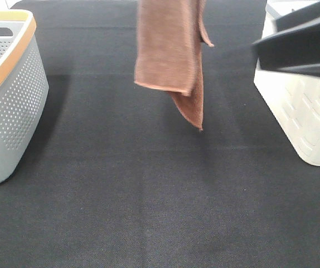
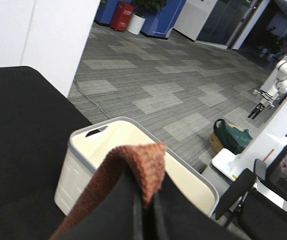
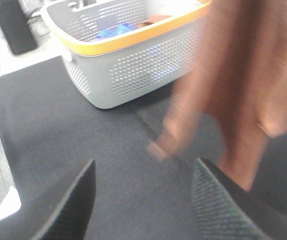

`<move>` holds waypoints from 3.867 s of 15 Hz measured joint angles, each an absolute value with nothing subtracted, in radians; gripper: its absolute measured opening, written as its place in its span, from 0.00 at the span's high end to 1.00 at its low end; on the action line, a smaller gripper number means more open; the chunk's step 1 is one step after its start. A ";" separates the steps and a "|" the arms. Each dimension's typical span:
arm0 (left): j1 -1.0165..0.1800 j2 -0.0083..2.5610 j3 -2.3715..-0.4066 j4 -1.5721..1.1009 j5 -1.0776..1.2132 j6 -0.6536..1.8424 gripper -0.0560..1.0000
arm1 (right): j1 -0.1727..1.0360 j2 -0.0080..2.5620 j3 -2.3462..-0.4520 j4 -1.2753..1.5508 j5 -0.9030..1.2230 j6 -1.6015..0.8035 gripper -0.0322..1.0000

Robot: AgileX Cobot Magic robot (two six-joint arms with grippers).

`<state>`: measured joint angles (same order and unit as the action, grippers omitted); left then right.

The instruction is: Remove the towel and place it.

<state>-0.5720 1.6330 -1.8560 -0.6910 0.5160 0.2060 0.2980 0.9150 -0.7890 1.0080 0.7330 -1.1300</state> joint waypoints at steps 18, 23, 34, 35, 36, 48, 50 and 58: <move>-0.709 1.651 -1.856 -0.664 0.431 0.206 0.95 | 0.418 1.209 -0.792 1.066 0.506 -1.102 0.83; -0.709 1.651 -1.856 -0.588 0.428 0.206 0.95 | 0.418 1.217 -0.792 1.064 0.517 -1.064 0.97; -0.467 1.651 -1.856 -0.259 1.036 0.000 0.95 | 0.418 1.208 -1.100 0.167 0.797 -0.162 0.97; -0.466 1.652 -1.856 -0.216 1.066 0.000 0.95 | 0.418 1.221 -1.143 0.124 0.781 -0.133 0.97; -0.466 1.652 -1.856 -0.169 1.069 0.000 0.95 | 0.421 1.246 -1.178 0.095 0.769 -0.121 0.97; -0.438 1.964 -1.856 0.622 0.366 -0.368 0.95 | 0.414 1.763 -1.553 -0.421 0.259 -0.112 0.97; -0.403 2.021 -1.856 0.637 0.353 -0.442 0.95 | 0.392 1.817 -1.559 -0.443 0.203 -0.110 0.97; -0.415 2.065 -1.856 0.176 0.937 -0.257 0.95 | 0.392 1.882 -1.559 -0.117 0.684 -0.029 0.97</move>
